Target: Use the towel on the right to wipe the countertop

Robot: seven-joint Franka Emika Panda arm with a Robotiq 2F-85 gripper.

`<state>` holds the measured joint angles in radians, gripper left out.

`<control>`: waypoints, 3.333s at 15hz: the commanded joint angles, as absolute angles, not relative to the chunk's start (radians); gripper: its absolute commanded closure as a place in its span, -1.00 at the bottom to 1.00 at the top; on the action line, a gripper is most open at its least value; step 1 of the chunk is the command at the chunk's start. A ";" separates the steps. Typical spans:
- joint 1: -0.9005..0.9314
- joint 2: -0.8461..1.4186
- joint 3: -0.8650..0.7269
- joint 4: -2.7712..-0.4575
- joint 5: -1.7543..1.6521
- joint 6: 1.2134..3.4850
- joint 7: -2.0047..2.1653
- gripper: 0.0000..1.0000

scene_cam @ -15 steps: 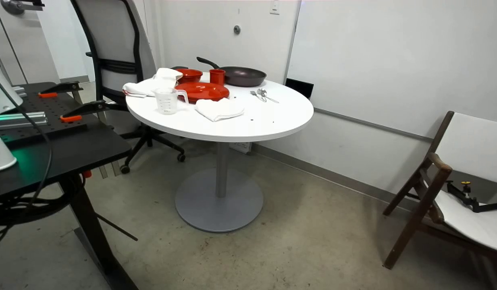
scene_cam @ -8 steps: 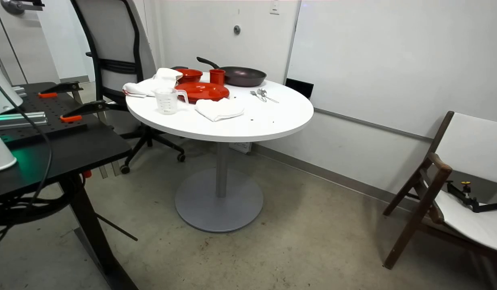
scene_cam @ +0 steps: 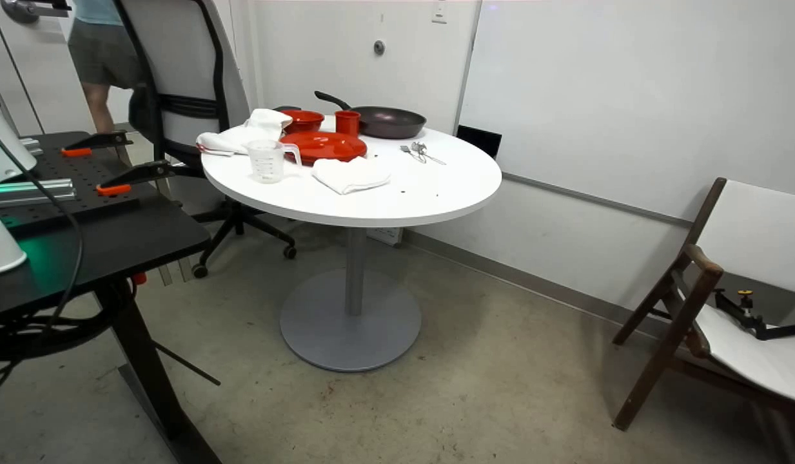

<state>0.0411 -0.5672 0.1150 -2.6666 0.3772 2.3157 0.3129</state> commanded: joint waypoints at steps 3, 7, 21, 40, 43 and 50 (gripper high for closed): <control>0.033 -0.383 0.091 -2.571 0.355 2.401 0.301 -1.00; -0.006 -0.302 0.080 -2.538 0.279 2.387 0.316 -1.00; -0.083 -0.243 -0.001 -2.485 0.157 2.389 0.316 -1.00; -0.046 -0.060 0.029 -2.504 0.023 2.448 0.274 -1.00; -0.066 0.041 -0.001 -2.448 -0.052 2.466 0.294 -1.00; -0.076 0.268 -0.095 -2.265 -0.063 2.437 0.287 -1.00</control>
